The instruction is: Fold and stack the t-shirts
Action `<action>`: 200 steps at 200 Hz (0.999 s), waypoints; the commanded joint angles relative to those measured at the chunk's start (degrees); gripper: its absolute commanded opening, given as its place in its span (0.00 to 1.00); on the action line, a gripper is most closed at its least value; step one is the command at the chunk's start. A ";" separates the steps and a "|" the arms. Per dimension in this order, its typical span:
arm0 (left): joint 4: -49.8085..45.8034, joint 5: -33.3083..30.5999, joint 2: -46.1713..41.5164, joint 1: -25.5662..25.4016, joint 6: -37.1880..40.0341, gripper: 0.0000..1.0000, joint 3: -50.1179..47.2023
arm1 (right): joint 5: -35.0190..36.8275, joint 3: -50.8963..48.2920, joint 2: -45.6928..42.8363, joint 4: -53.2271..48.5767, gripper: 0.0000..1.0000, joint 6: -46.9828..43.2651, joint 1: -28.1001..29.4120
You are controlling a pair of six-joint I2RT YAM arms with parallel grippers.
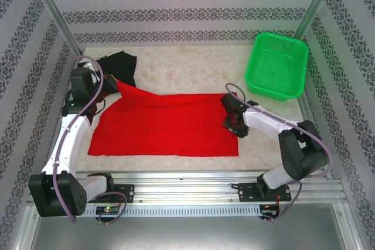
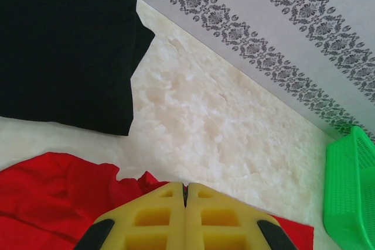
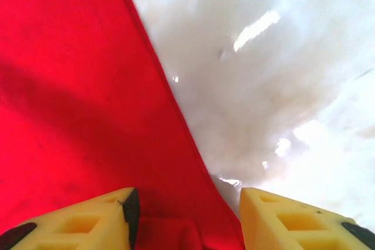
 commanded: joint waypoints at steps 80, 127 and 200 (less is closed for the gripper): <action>2.20 4.47 0.08 -0.13 1.79 0.00 -1.25 | 1.95 21.98 17.91 6.21 0.52 -11.52 -8.26; 2.20 4.65 0.17 -0.22 1.70 0.00 -1.69 | 3.20 30.19 26.05 5.30 0.51 -11.74 -9.26; 1.35 4.20 0.60 -0.22 2.73 0.00 -1.60 | 6.20 43.79 37.42 -2.82 0.48 -13.11 -10.68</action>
